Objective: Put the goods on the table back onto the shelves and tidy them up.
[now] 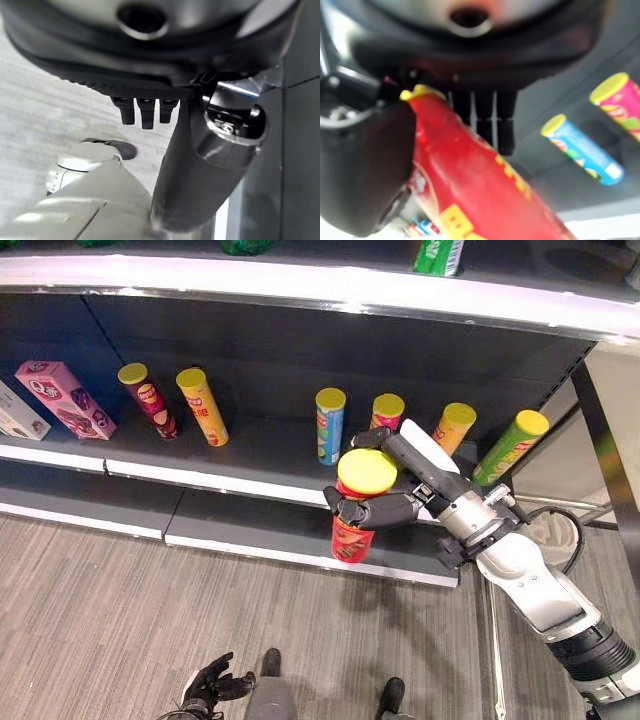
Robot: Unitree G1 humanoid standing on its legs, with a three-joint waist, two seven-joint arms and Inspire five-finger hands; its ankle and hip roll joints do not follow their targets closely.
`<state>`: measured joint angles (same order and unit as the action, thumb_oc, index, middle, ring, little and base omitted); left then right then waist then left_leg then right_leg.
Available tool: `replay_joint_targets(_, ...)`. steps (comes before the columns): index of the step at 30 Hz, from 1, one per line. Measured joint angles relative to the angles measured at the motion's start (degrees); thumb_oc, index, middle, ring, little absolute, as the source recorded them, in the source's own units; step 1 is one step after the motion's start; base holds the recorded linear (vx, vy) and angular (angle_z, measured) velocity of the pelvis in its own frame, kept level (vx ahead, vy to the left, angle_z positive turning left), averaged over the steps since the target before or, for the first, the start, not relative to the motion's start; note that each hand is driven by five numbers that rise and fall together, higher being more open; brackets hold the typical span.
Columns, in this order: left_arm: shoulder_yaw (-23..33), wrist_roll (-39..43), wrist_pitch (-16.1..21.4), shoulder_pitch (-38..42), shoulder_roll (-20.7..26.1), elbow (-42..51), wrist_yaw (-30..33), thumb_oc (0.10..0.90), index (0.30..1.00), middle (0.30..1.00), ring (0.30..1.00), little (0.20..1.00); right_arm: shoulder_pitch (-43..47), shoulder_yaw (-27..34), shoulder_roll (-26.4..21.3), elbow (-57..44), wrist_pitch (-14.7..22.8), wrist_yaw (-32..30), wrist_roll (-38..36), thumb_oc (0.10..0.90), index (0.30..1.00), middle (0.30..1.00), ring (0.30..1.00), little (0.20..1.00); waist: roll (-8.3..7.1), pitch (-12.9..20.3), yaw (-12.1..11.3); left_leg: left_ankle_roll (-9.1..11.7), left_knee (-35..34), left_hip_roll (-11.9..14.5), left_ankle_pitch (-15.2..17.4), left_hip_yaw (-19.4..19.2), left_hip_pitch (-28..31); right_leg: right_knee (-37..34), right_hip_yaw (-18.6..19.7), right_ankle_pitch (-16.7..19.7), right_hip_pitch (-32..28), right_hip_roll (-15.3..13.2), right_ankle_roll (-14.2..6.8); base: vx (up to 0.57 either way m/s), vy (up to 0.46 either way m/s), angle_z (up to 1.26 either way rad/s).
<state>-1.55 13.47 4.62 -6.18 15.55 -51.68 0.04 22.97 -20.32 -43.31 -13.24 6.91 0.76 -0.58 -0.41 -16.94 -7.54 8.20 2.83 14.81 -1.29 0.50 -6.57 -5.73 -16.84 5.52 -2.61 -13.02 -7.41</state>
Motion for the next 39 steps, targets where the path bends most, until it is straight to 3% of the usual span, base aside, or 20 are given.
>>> replay_joint_targets(1,0.0,-0.1,0.0,-0.4,0.1,0.0,0.5,0.800,0.900,0.900,0.900,0.900,-0.2,0.1,-0.1,-0.1,-0.1,0.0,0.4,0.400,0.300,0.300,0.300,0.300,0.51,0.1,0.7,0.8,-2.6,0.4,-0.6,0.0,1.0,0.0,0.2,0.5,-0.2,-0.9,-1.3,0.11,0.253,0.07)
replay_joint_targets(2,0.0,-0.1,-0.3,0.1,0.5,-0.3,0.7,0.800,0.900,0.900,0.900,0.900,-1.2,1.0,1.1,0.0,-0.3,-0.1,0.5,0.400,0.300,0.300,0.300,0.300,-1.00,-0.3,0.8,3.9,-4.3,-2.4,-4.1,-0.4,2.4,0.2,1.0,0.8,-0.5,-3.4,-2.0,0.09,0.273,0.20)
replay_joint_targets(3,-0.3,-0.2,-0.6,0.7,2.0,0.1,0.7,0.800,0.900,0.900,0.900,0.900,-2.7,1.3,2.3,-0.3,-0.4,-0.1,0.6,0.400,0.300,0.300,0.300,0.300,-3.00,-0.3,1.3,1.7,-4.9,-5.4,-4.4,-0.8,2.3,0.4,1.6,1.8,-0.6,-5.0,-1.4,0.12,0.418,0.16)
replay_joint_targets(4,-0.3,-0.2,-0.6,1.2,2.8,0.1,0.7,0.800,0.900,0.900,0.900,0.900,-3.4,1.2,2.5,-0.6,-0.4,0.2,0.6,0.400,0.300,0.300,0.300,0.300,-3.73,-0.2,0.3,1.0,-4.7,-6.7,-4.1,-1.2,2.5,0.7,0.6,2.6,-0.5,-5.7,-0.4,0.10,0.540,0.13)
replay_joint_targets(5,-0.5,-0.3,-0.8,1.6,3.4,0.0,0.6,0.800,0.900,0.900,0.900,0.900,-3.5,1.1,3.5,-0.6,-0.6,0.4,1.5,0.400,0.300,0.300,0.300,0.300,-3.79,-0.2,-0.2,0.2,-4.5,-7.9,-3.9,-1.3,2.7,1.0,-0.1,5.2,-0.5,-6.7,0.7,0.07,0.506,0.03)
replay_joint_targets(9,-1.7,-2.9,-0.9,1.6,4.6,0.1,0.5,0.800,0.900,0.900,0.900,0.900,-2.4,2.0,8.9,-1.4,-1.2,-0.1,4.1,0.400,0.300,0.300,0.300,0.300,-3.48,-0.1,0.2,-3.4,-4.5,-13.2,-2.2,-2.8,4.9,5.2,0.3,9.9,0.8,-12.5,0.2,0.02,0.328,-0.05)
replay_joint_targets(12,0.3,-2.8,-0.9,1.2,5.4,0.1,0.7,0.800,0.900,0.900,0.900,0.900,0.1,0.4,8.8,-1.4,-1.4,-0.4,5.0,0.400,0.300,0.300,0.300,0.300,-3.35,-0.1,-1.2,-5.2,-5.2,-13.9,-1.5,-6.3,7.2,9.7,-0.4,13.1,4.4,-14.3,0.3,-0.01,0.186,-0.50)
replay_joint_targets(13,0.6,-2.8,-0.9,1.3,5.8,0.3,0.7,0.800,0.900,0.900,0.900,0.900,0.1,0.4,8.7,-1.1,-1.4,-0.5,5.0,0.400,0.300,0.300,0.300,0.300,-2.98,-0.2,-1.1,-6.2,-5.4,-13.6,-1.1,-6.1,7.9,12.8,0.3,11.6,5.7,-13.9,-0.8,-0.03,0.133,-0.18)
replay_joint_targets(14,0.8,-2.7,-0.9,1.6,6.1,0.3,0.8,0.800,0.900,0.900,0.900,0.900,0.3,0.3,8.2,-1.0,-1.4,-0.5,5.1,0.400,0.300,0.300,0.300,0.300,-1.14,-0.3,-0.7,-6.4,-5.5,-10.8,-1.0,-6.1,8.5,17.1,3.3,0.5,8.4,-7.3,-2.6,-0.01,0.068,-0.12)
replay_joint_targets(15,0.8,-2.4,-0.9,1.7,6.2,0.3,0.8,0.800,0.900,0.900,0.900,0.900,0.6,0.0,7.8,-0.7,-1.4,-0.6,5.2,0.400,0.300,0.300,0.300,0.300,-0.74,-0.4,-0.7,-6.3,-5.5,-10.3,-1.0,-6.2,8.7,15.9,3.4,-1.6,9.1,-3.8,-2.8,0.01,0.009,-0.10)
replay_joint_targets(17,-0.1,-2.4,-1.0,1.9,6.0,0.2,0.8,0.800,0.900,0.900,0.900,0.900,1.4,-0.3,7.3,-0.4,-1.3,-1.2,5.7,0.400,0.300,0.300,0.300,0.300,-1.27,-0.1,-0.2,-6.2,-5.7,-10.8,-1.1,-6.0,8.7,10.2,3.6,-1.5,8.8,1.2,-1.8,0.03,-0.022,0.13)
replay_joint_targets(18,-0.6,-2.4,-1.0,2.0,4.5,0.1,0.7,0.800,0.900,0.900,0.900,0.900,1.5,-0.4,6.4,-0.3,-1.4,-1.3,6.2,0.400,0.300,0.300,0.300,0.300,-0.27,-0.1,0.3,-5.8,-6.1,-10.9,-1.3,-4.8,9.1,7.1,3.3,0.3,6.7,2.1,0.9,0.00,-0.052,0.26)
replay_joint_targets(19,-1.2,-2.3,-0.8,0.5,2.2,1.0,0.7,0.800,0.900,0.900,0.900,0.900,1.9,-1.3,6.2,0.0,-1.8,-2.0,7.0,0.400,0.300,0.300,0.300,0.300,1.10,0.9,0.4,-5.1,-7.4,-10.5,-1.8,-4.4,9.4,3.0,3.6,2.2,4.9,3.4,1.3,0.00,-0.050,0.15)
replay_joint_targets(25,-3.1,-2.2,-1.0,-0.5,-1.9,2.2,0.6,0.800,0.900,0.900,0.900,0.900,3.8,-2.0,6.4,1.9,-2.6,-4.2,9.3,0.400,0.300,0.300,0.300,0.300,1.26,1.1,0.3,-3.1,-8.0,-9.3,-3.0,-2.7,7.4,0.3,1.5,3.6,4.9,5.2,1.8,0.02,-0.053,0.14)
replay_joint_targets(34,-5.0,-0.4,-0.7,-0.2,-0.9,5.1,2.2,0.800,0.900,0.900,0.900,0.900,6.2,-5.8,12.8,8.5,-3.7,-8.8,16.8,0.400,0.300,0.300,0.300,0.300,1.47,0.7,-5.1,-2.7,-7.9,-10.1,-5.2,2.7,0.8,0.3,-3.4,3.7,8.1,4.2,2.0,-0.03,-0.012,0.32)
replay_joint_targets(37,-7.0,-0.1,-0.7,-0.3,0.4,5.1,3.3,0.800,0.900,0.900,0.900,0.900,11.5,-6.0,14.3,13.9,-4.2,-12.9,21.0,0.400,0.300,0.300,0.300,0.300,3.14,-3.4,-8.2,-3.2,-7.9,-11.3,-6.1,4.9,-1.9,0.3,-5.7,4.0,9.1,2.8,1.6,-0.10,-0.020,0.43)
replay_joint_targets(39,-8.3,0.0,-0.5,0.4,0.6,5.8,3.5,0.800,0.900,0.900,0.900,0.900,15.7,-5.2,13.9,17.9,-4.6,-16.3,24.4,0.400,0.300,0.300,0.300,0.300,4.26,-5.6,-8.6,-3.3,-7.0,-11.7,-6.5,6.7,-4.4,0.3,-7.4,4.1,10.3,2.4,1.6,-0.07,-0.017,0.40)
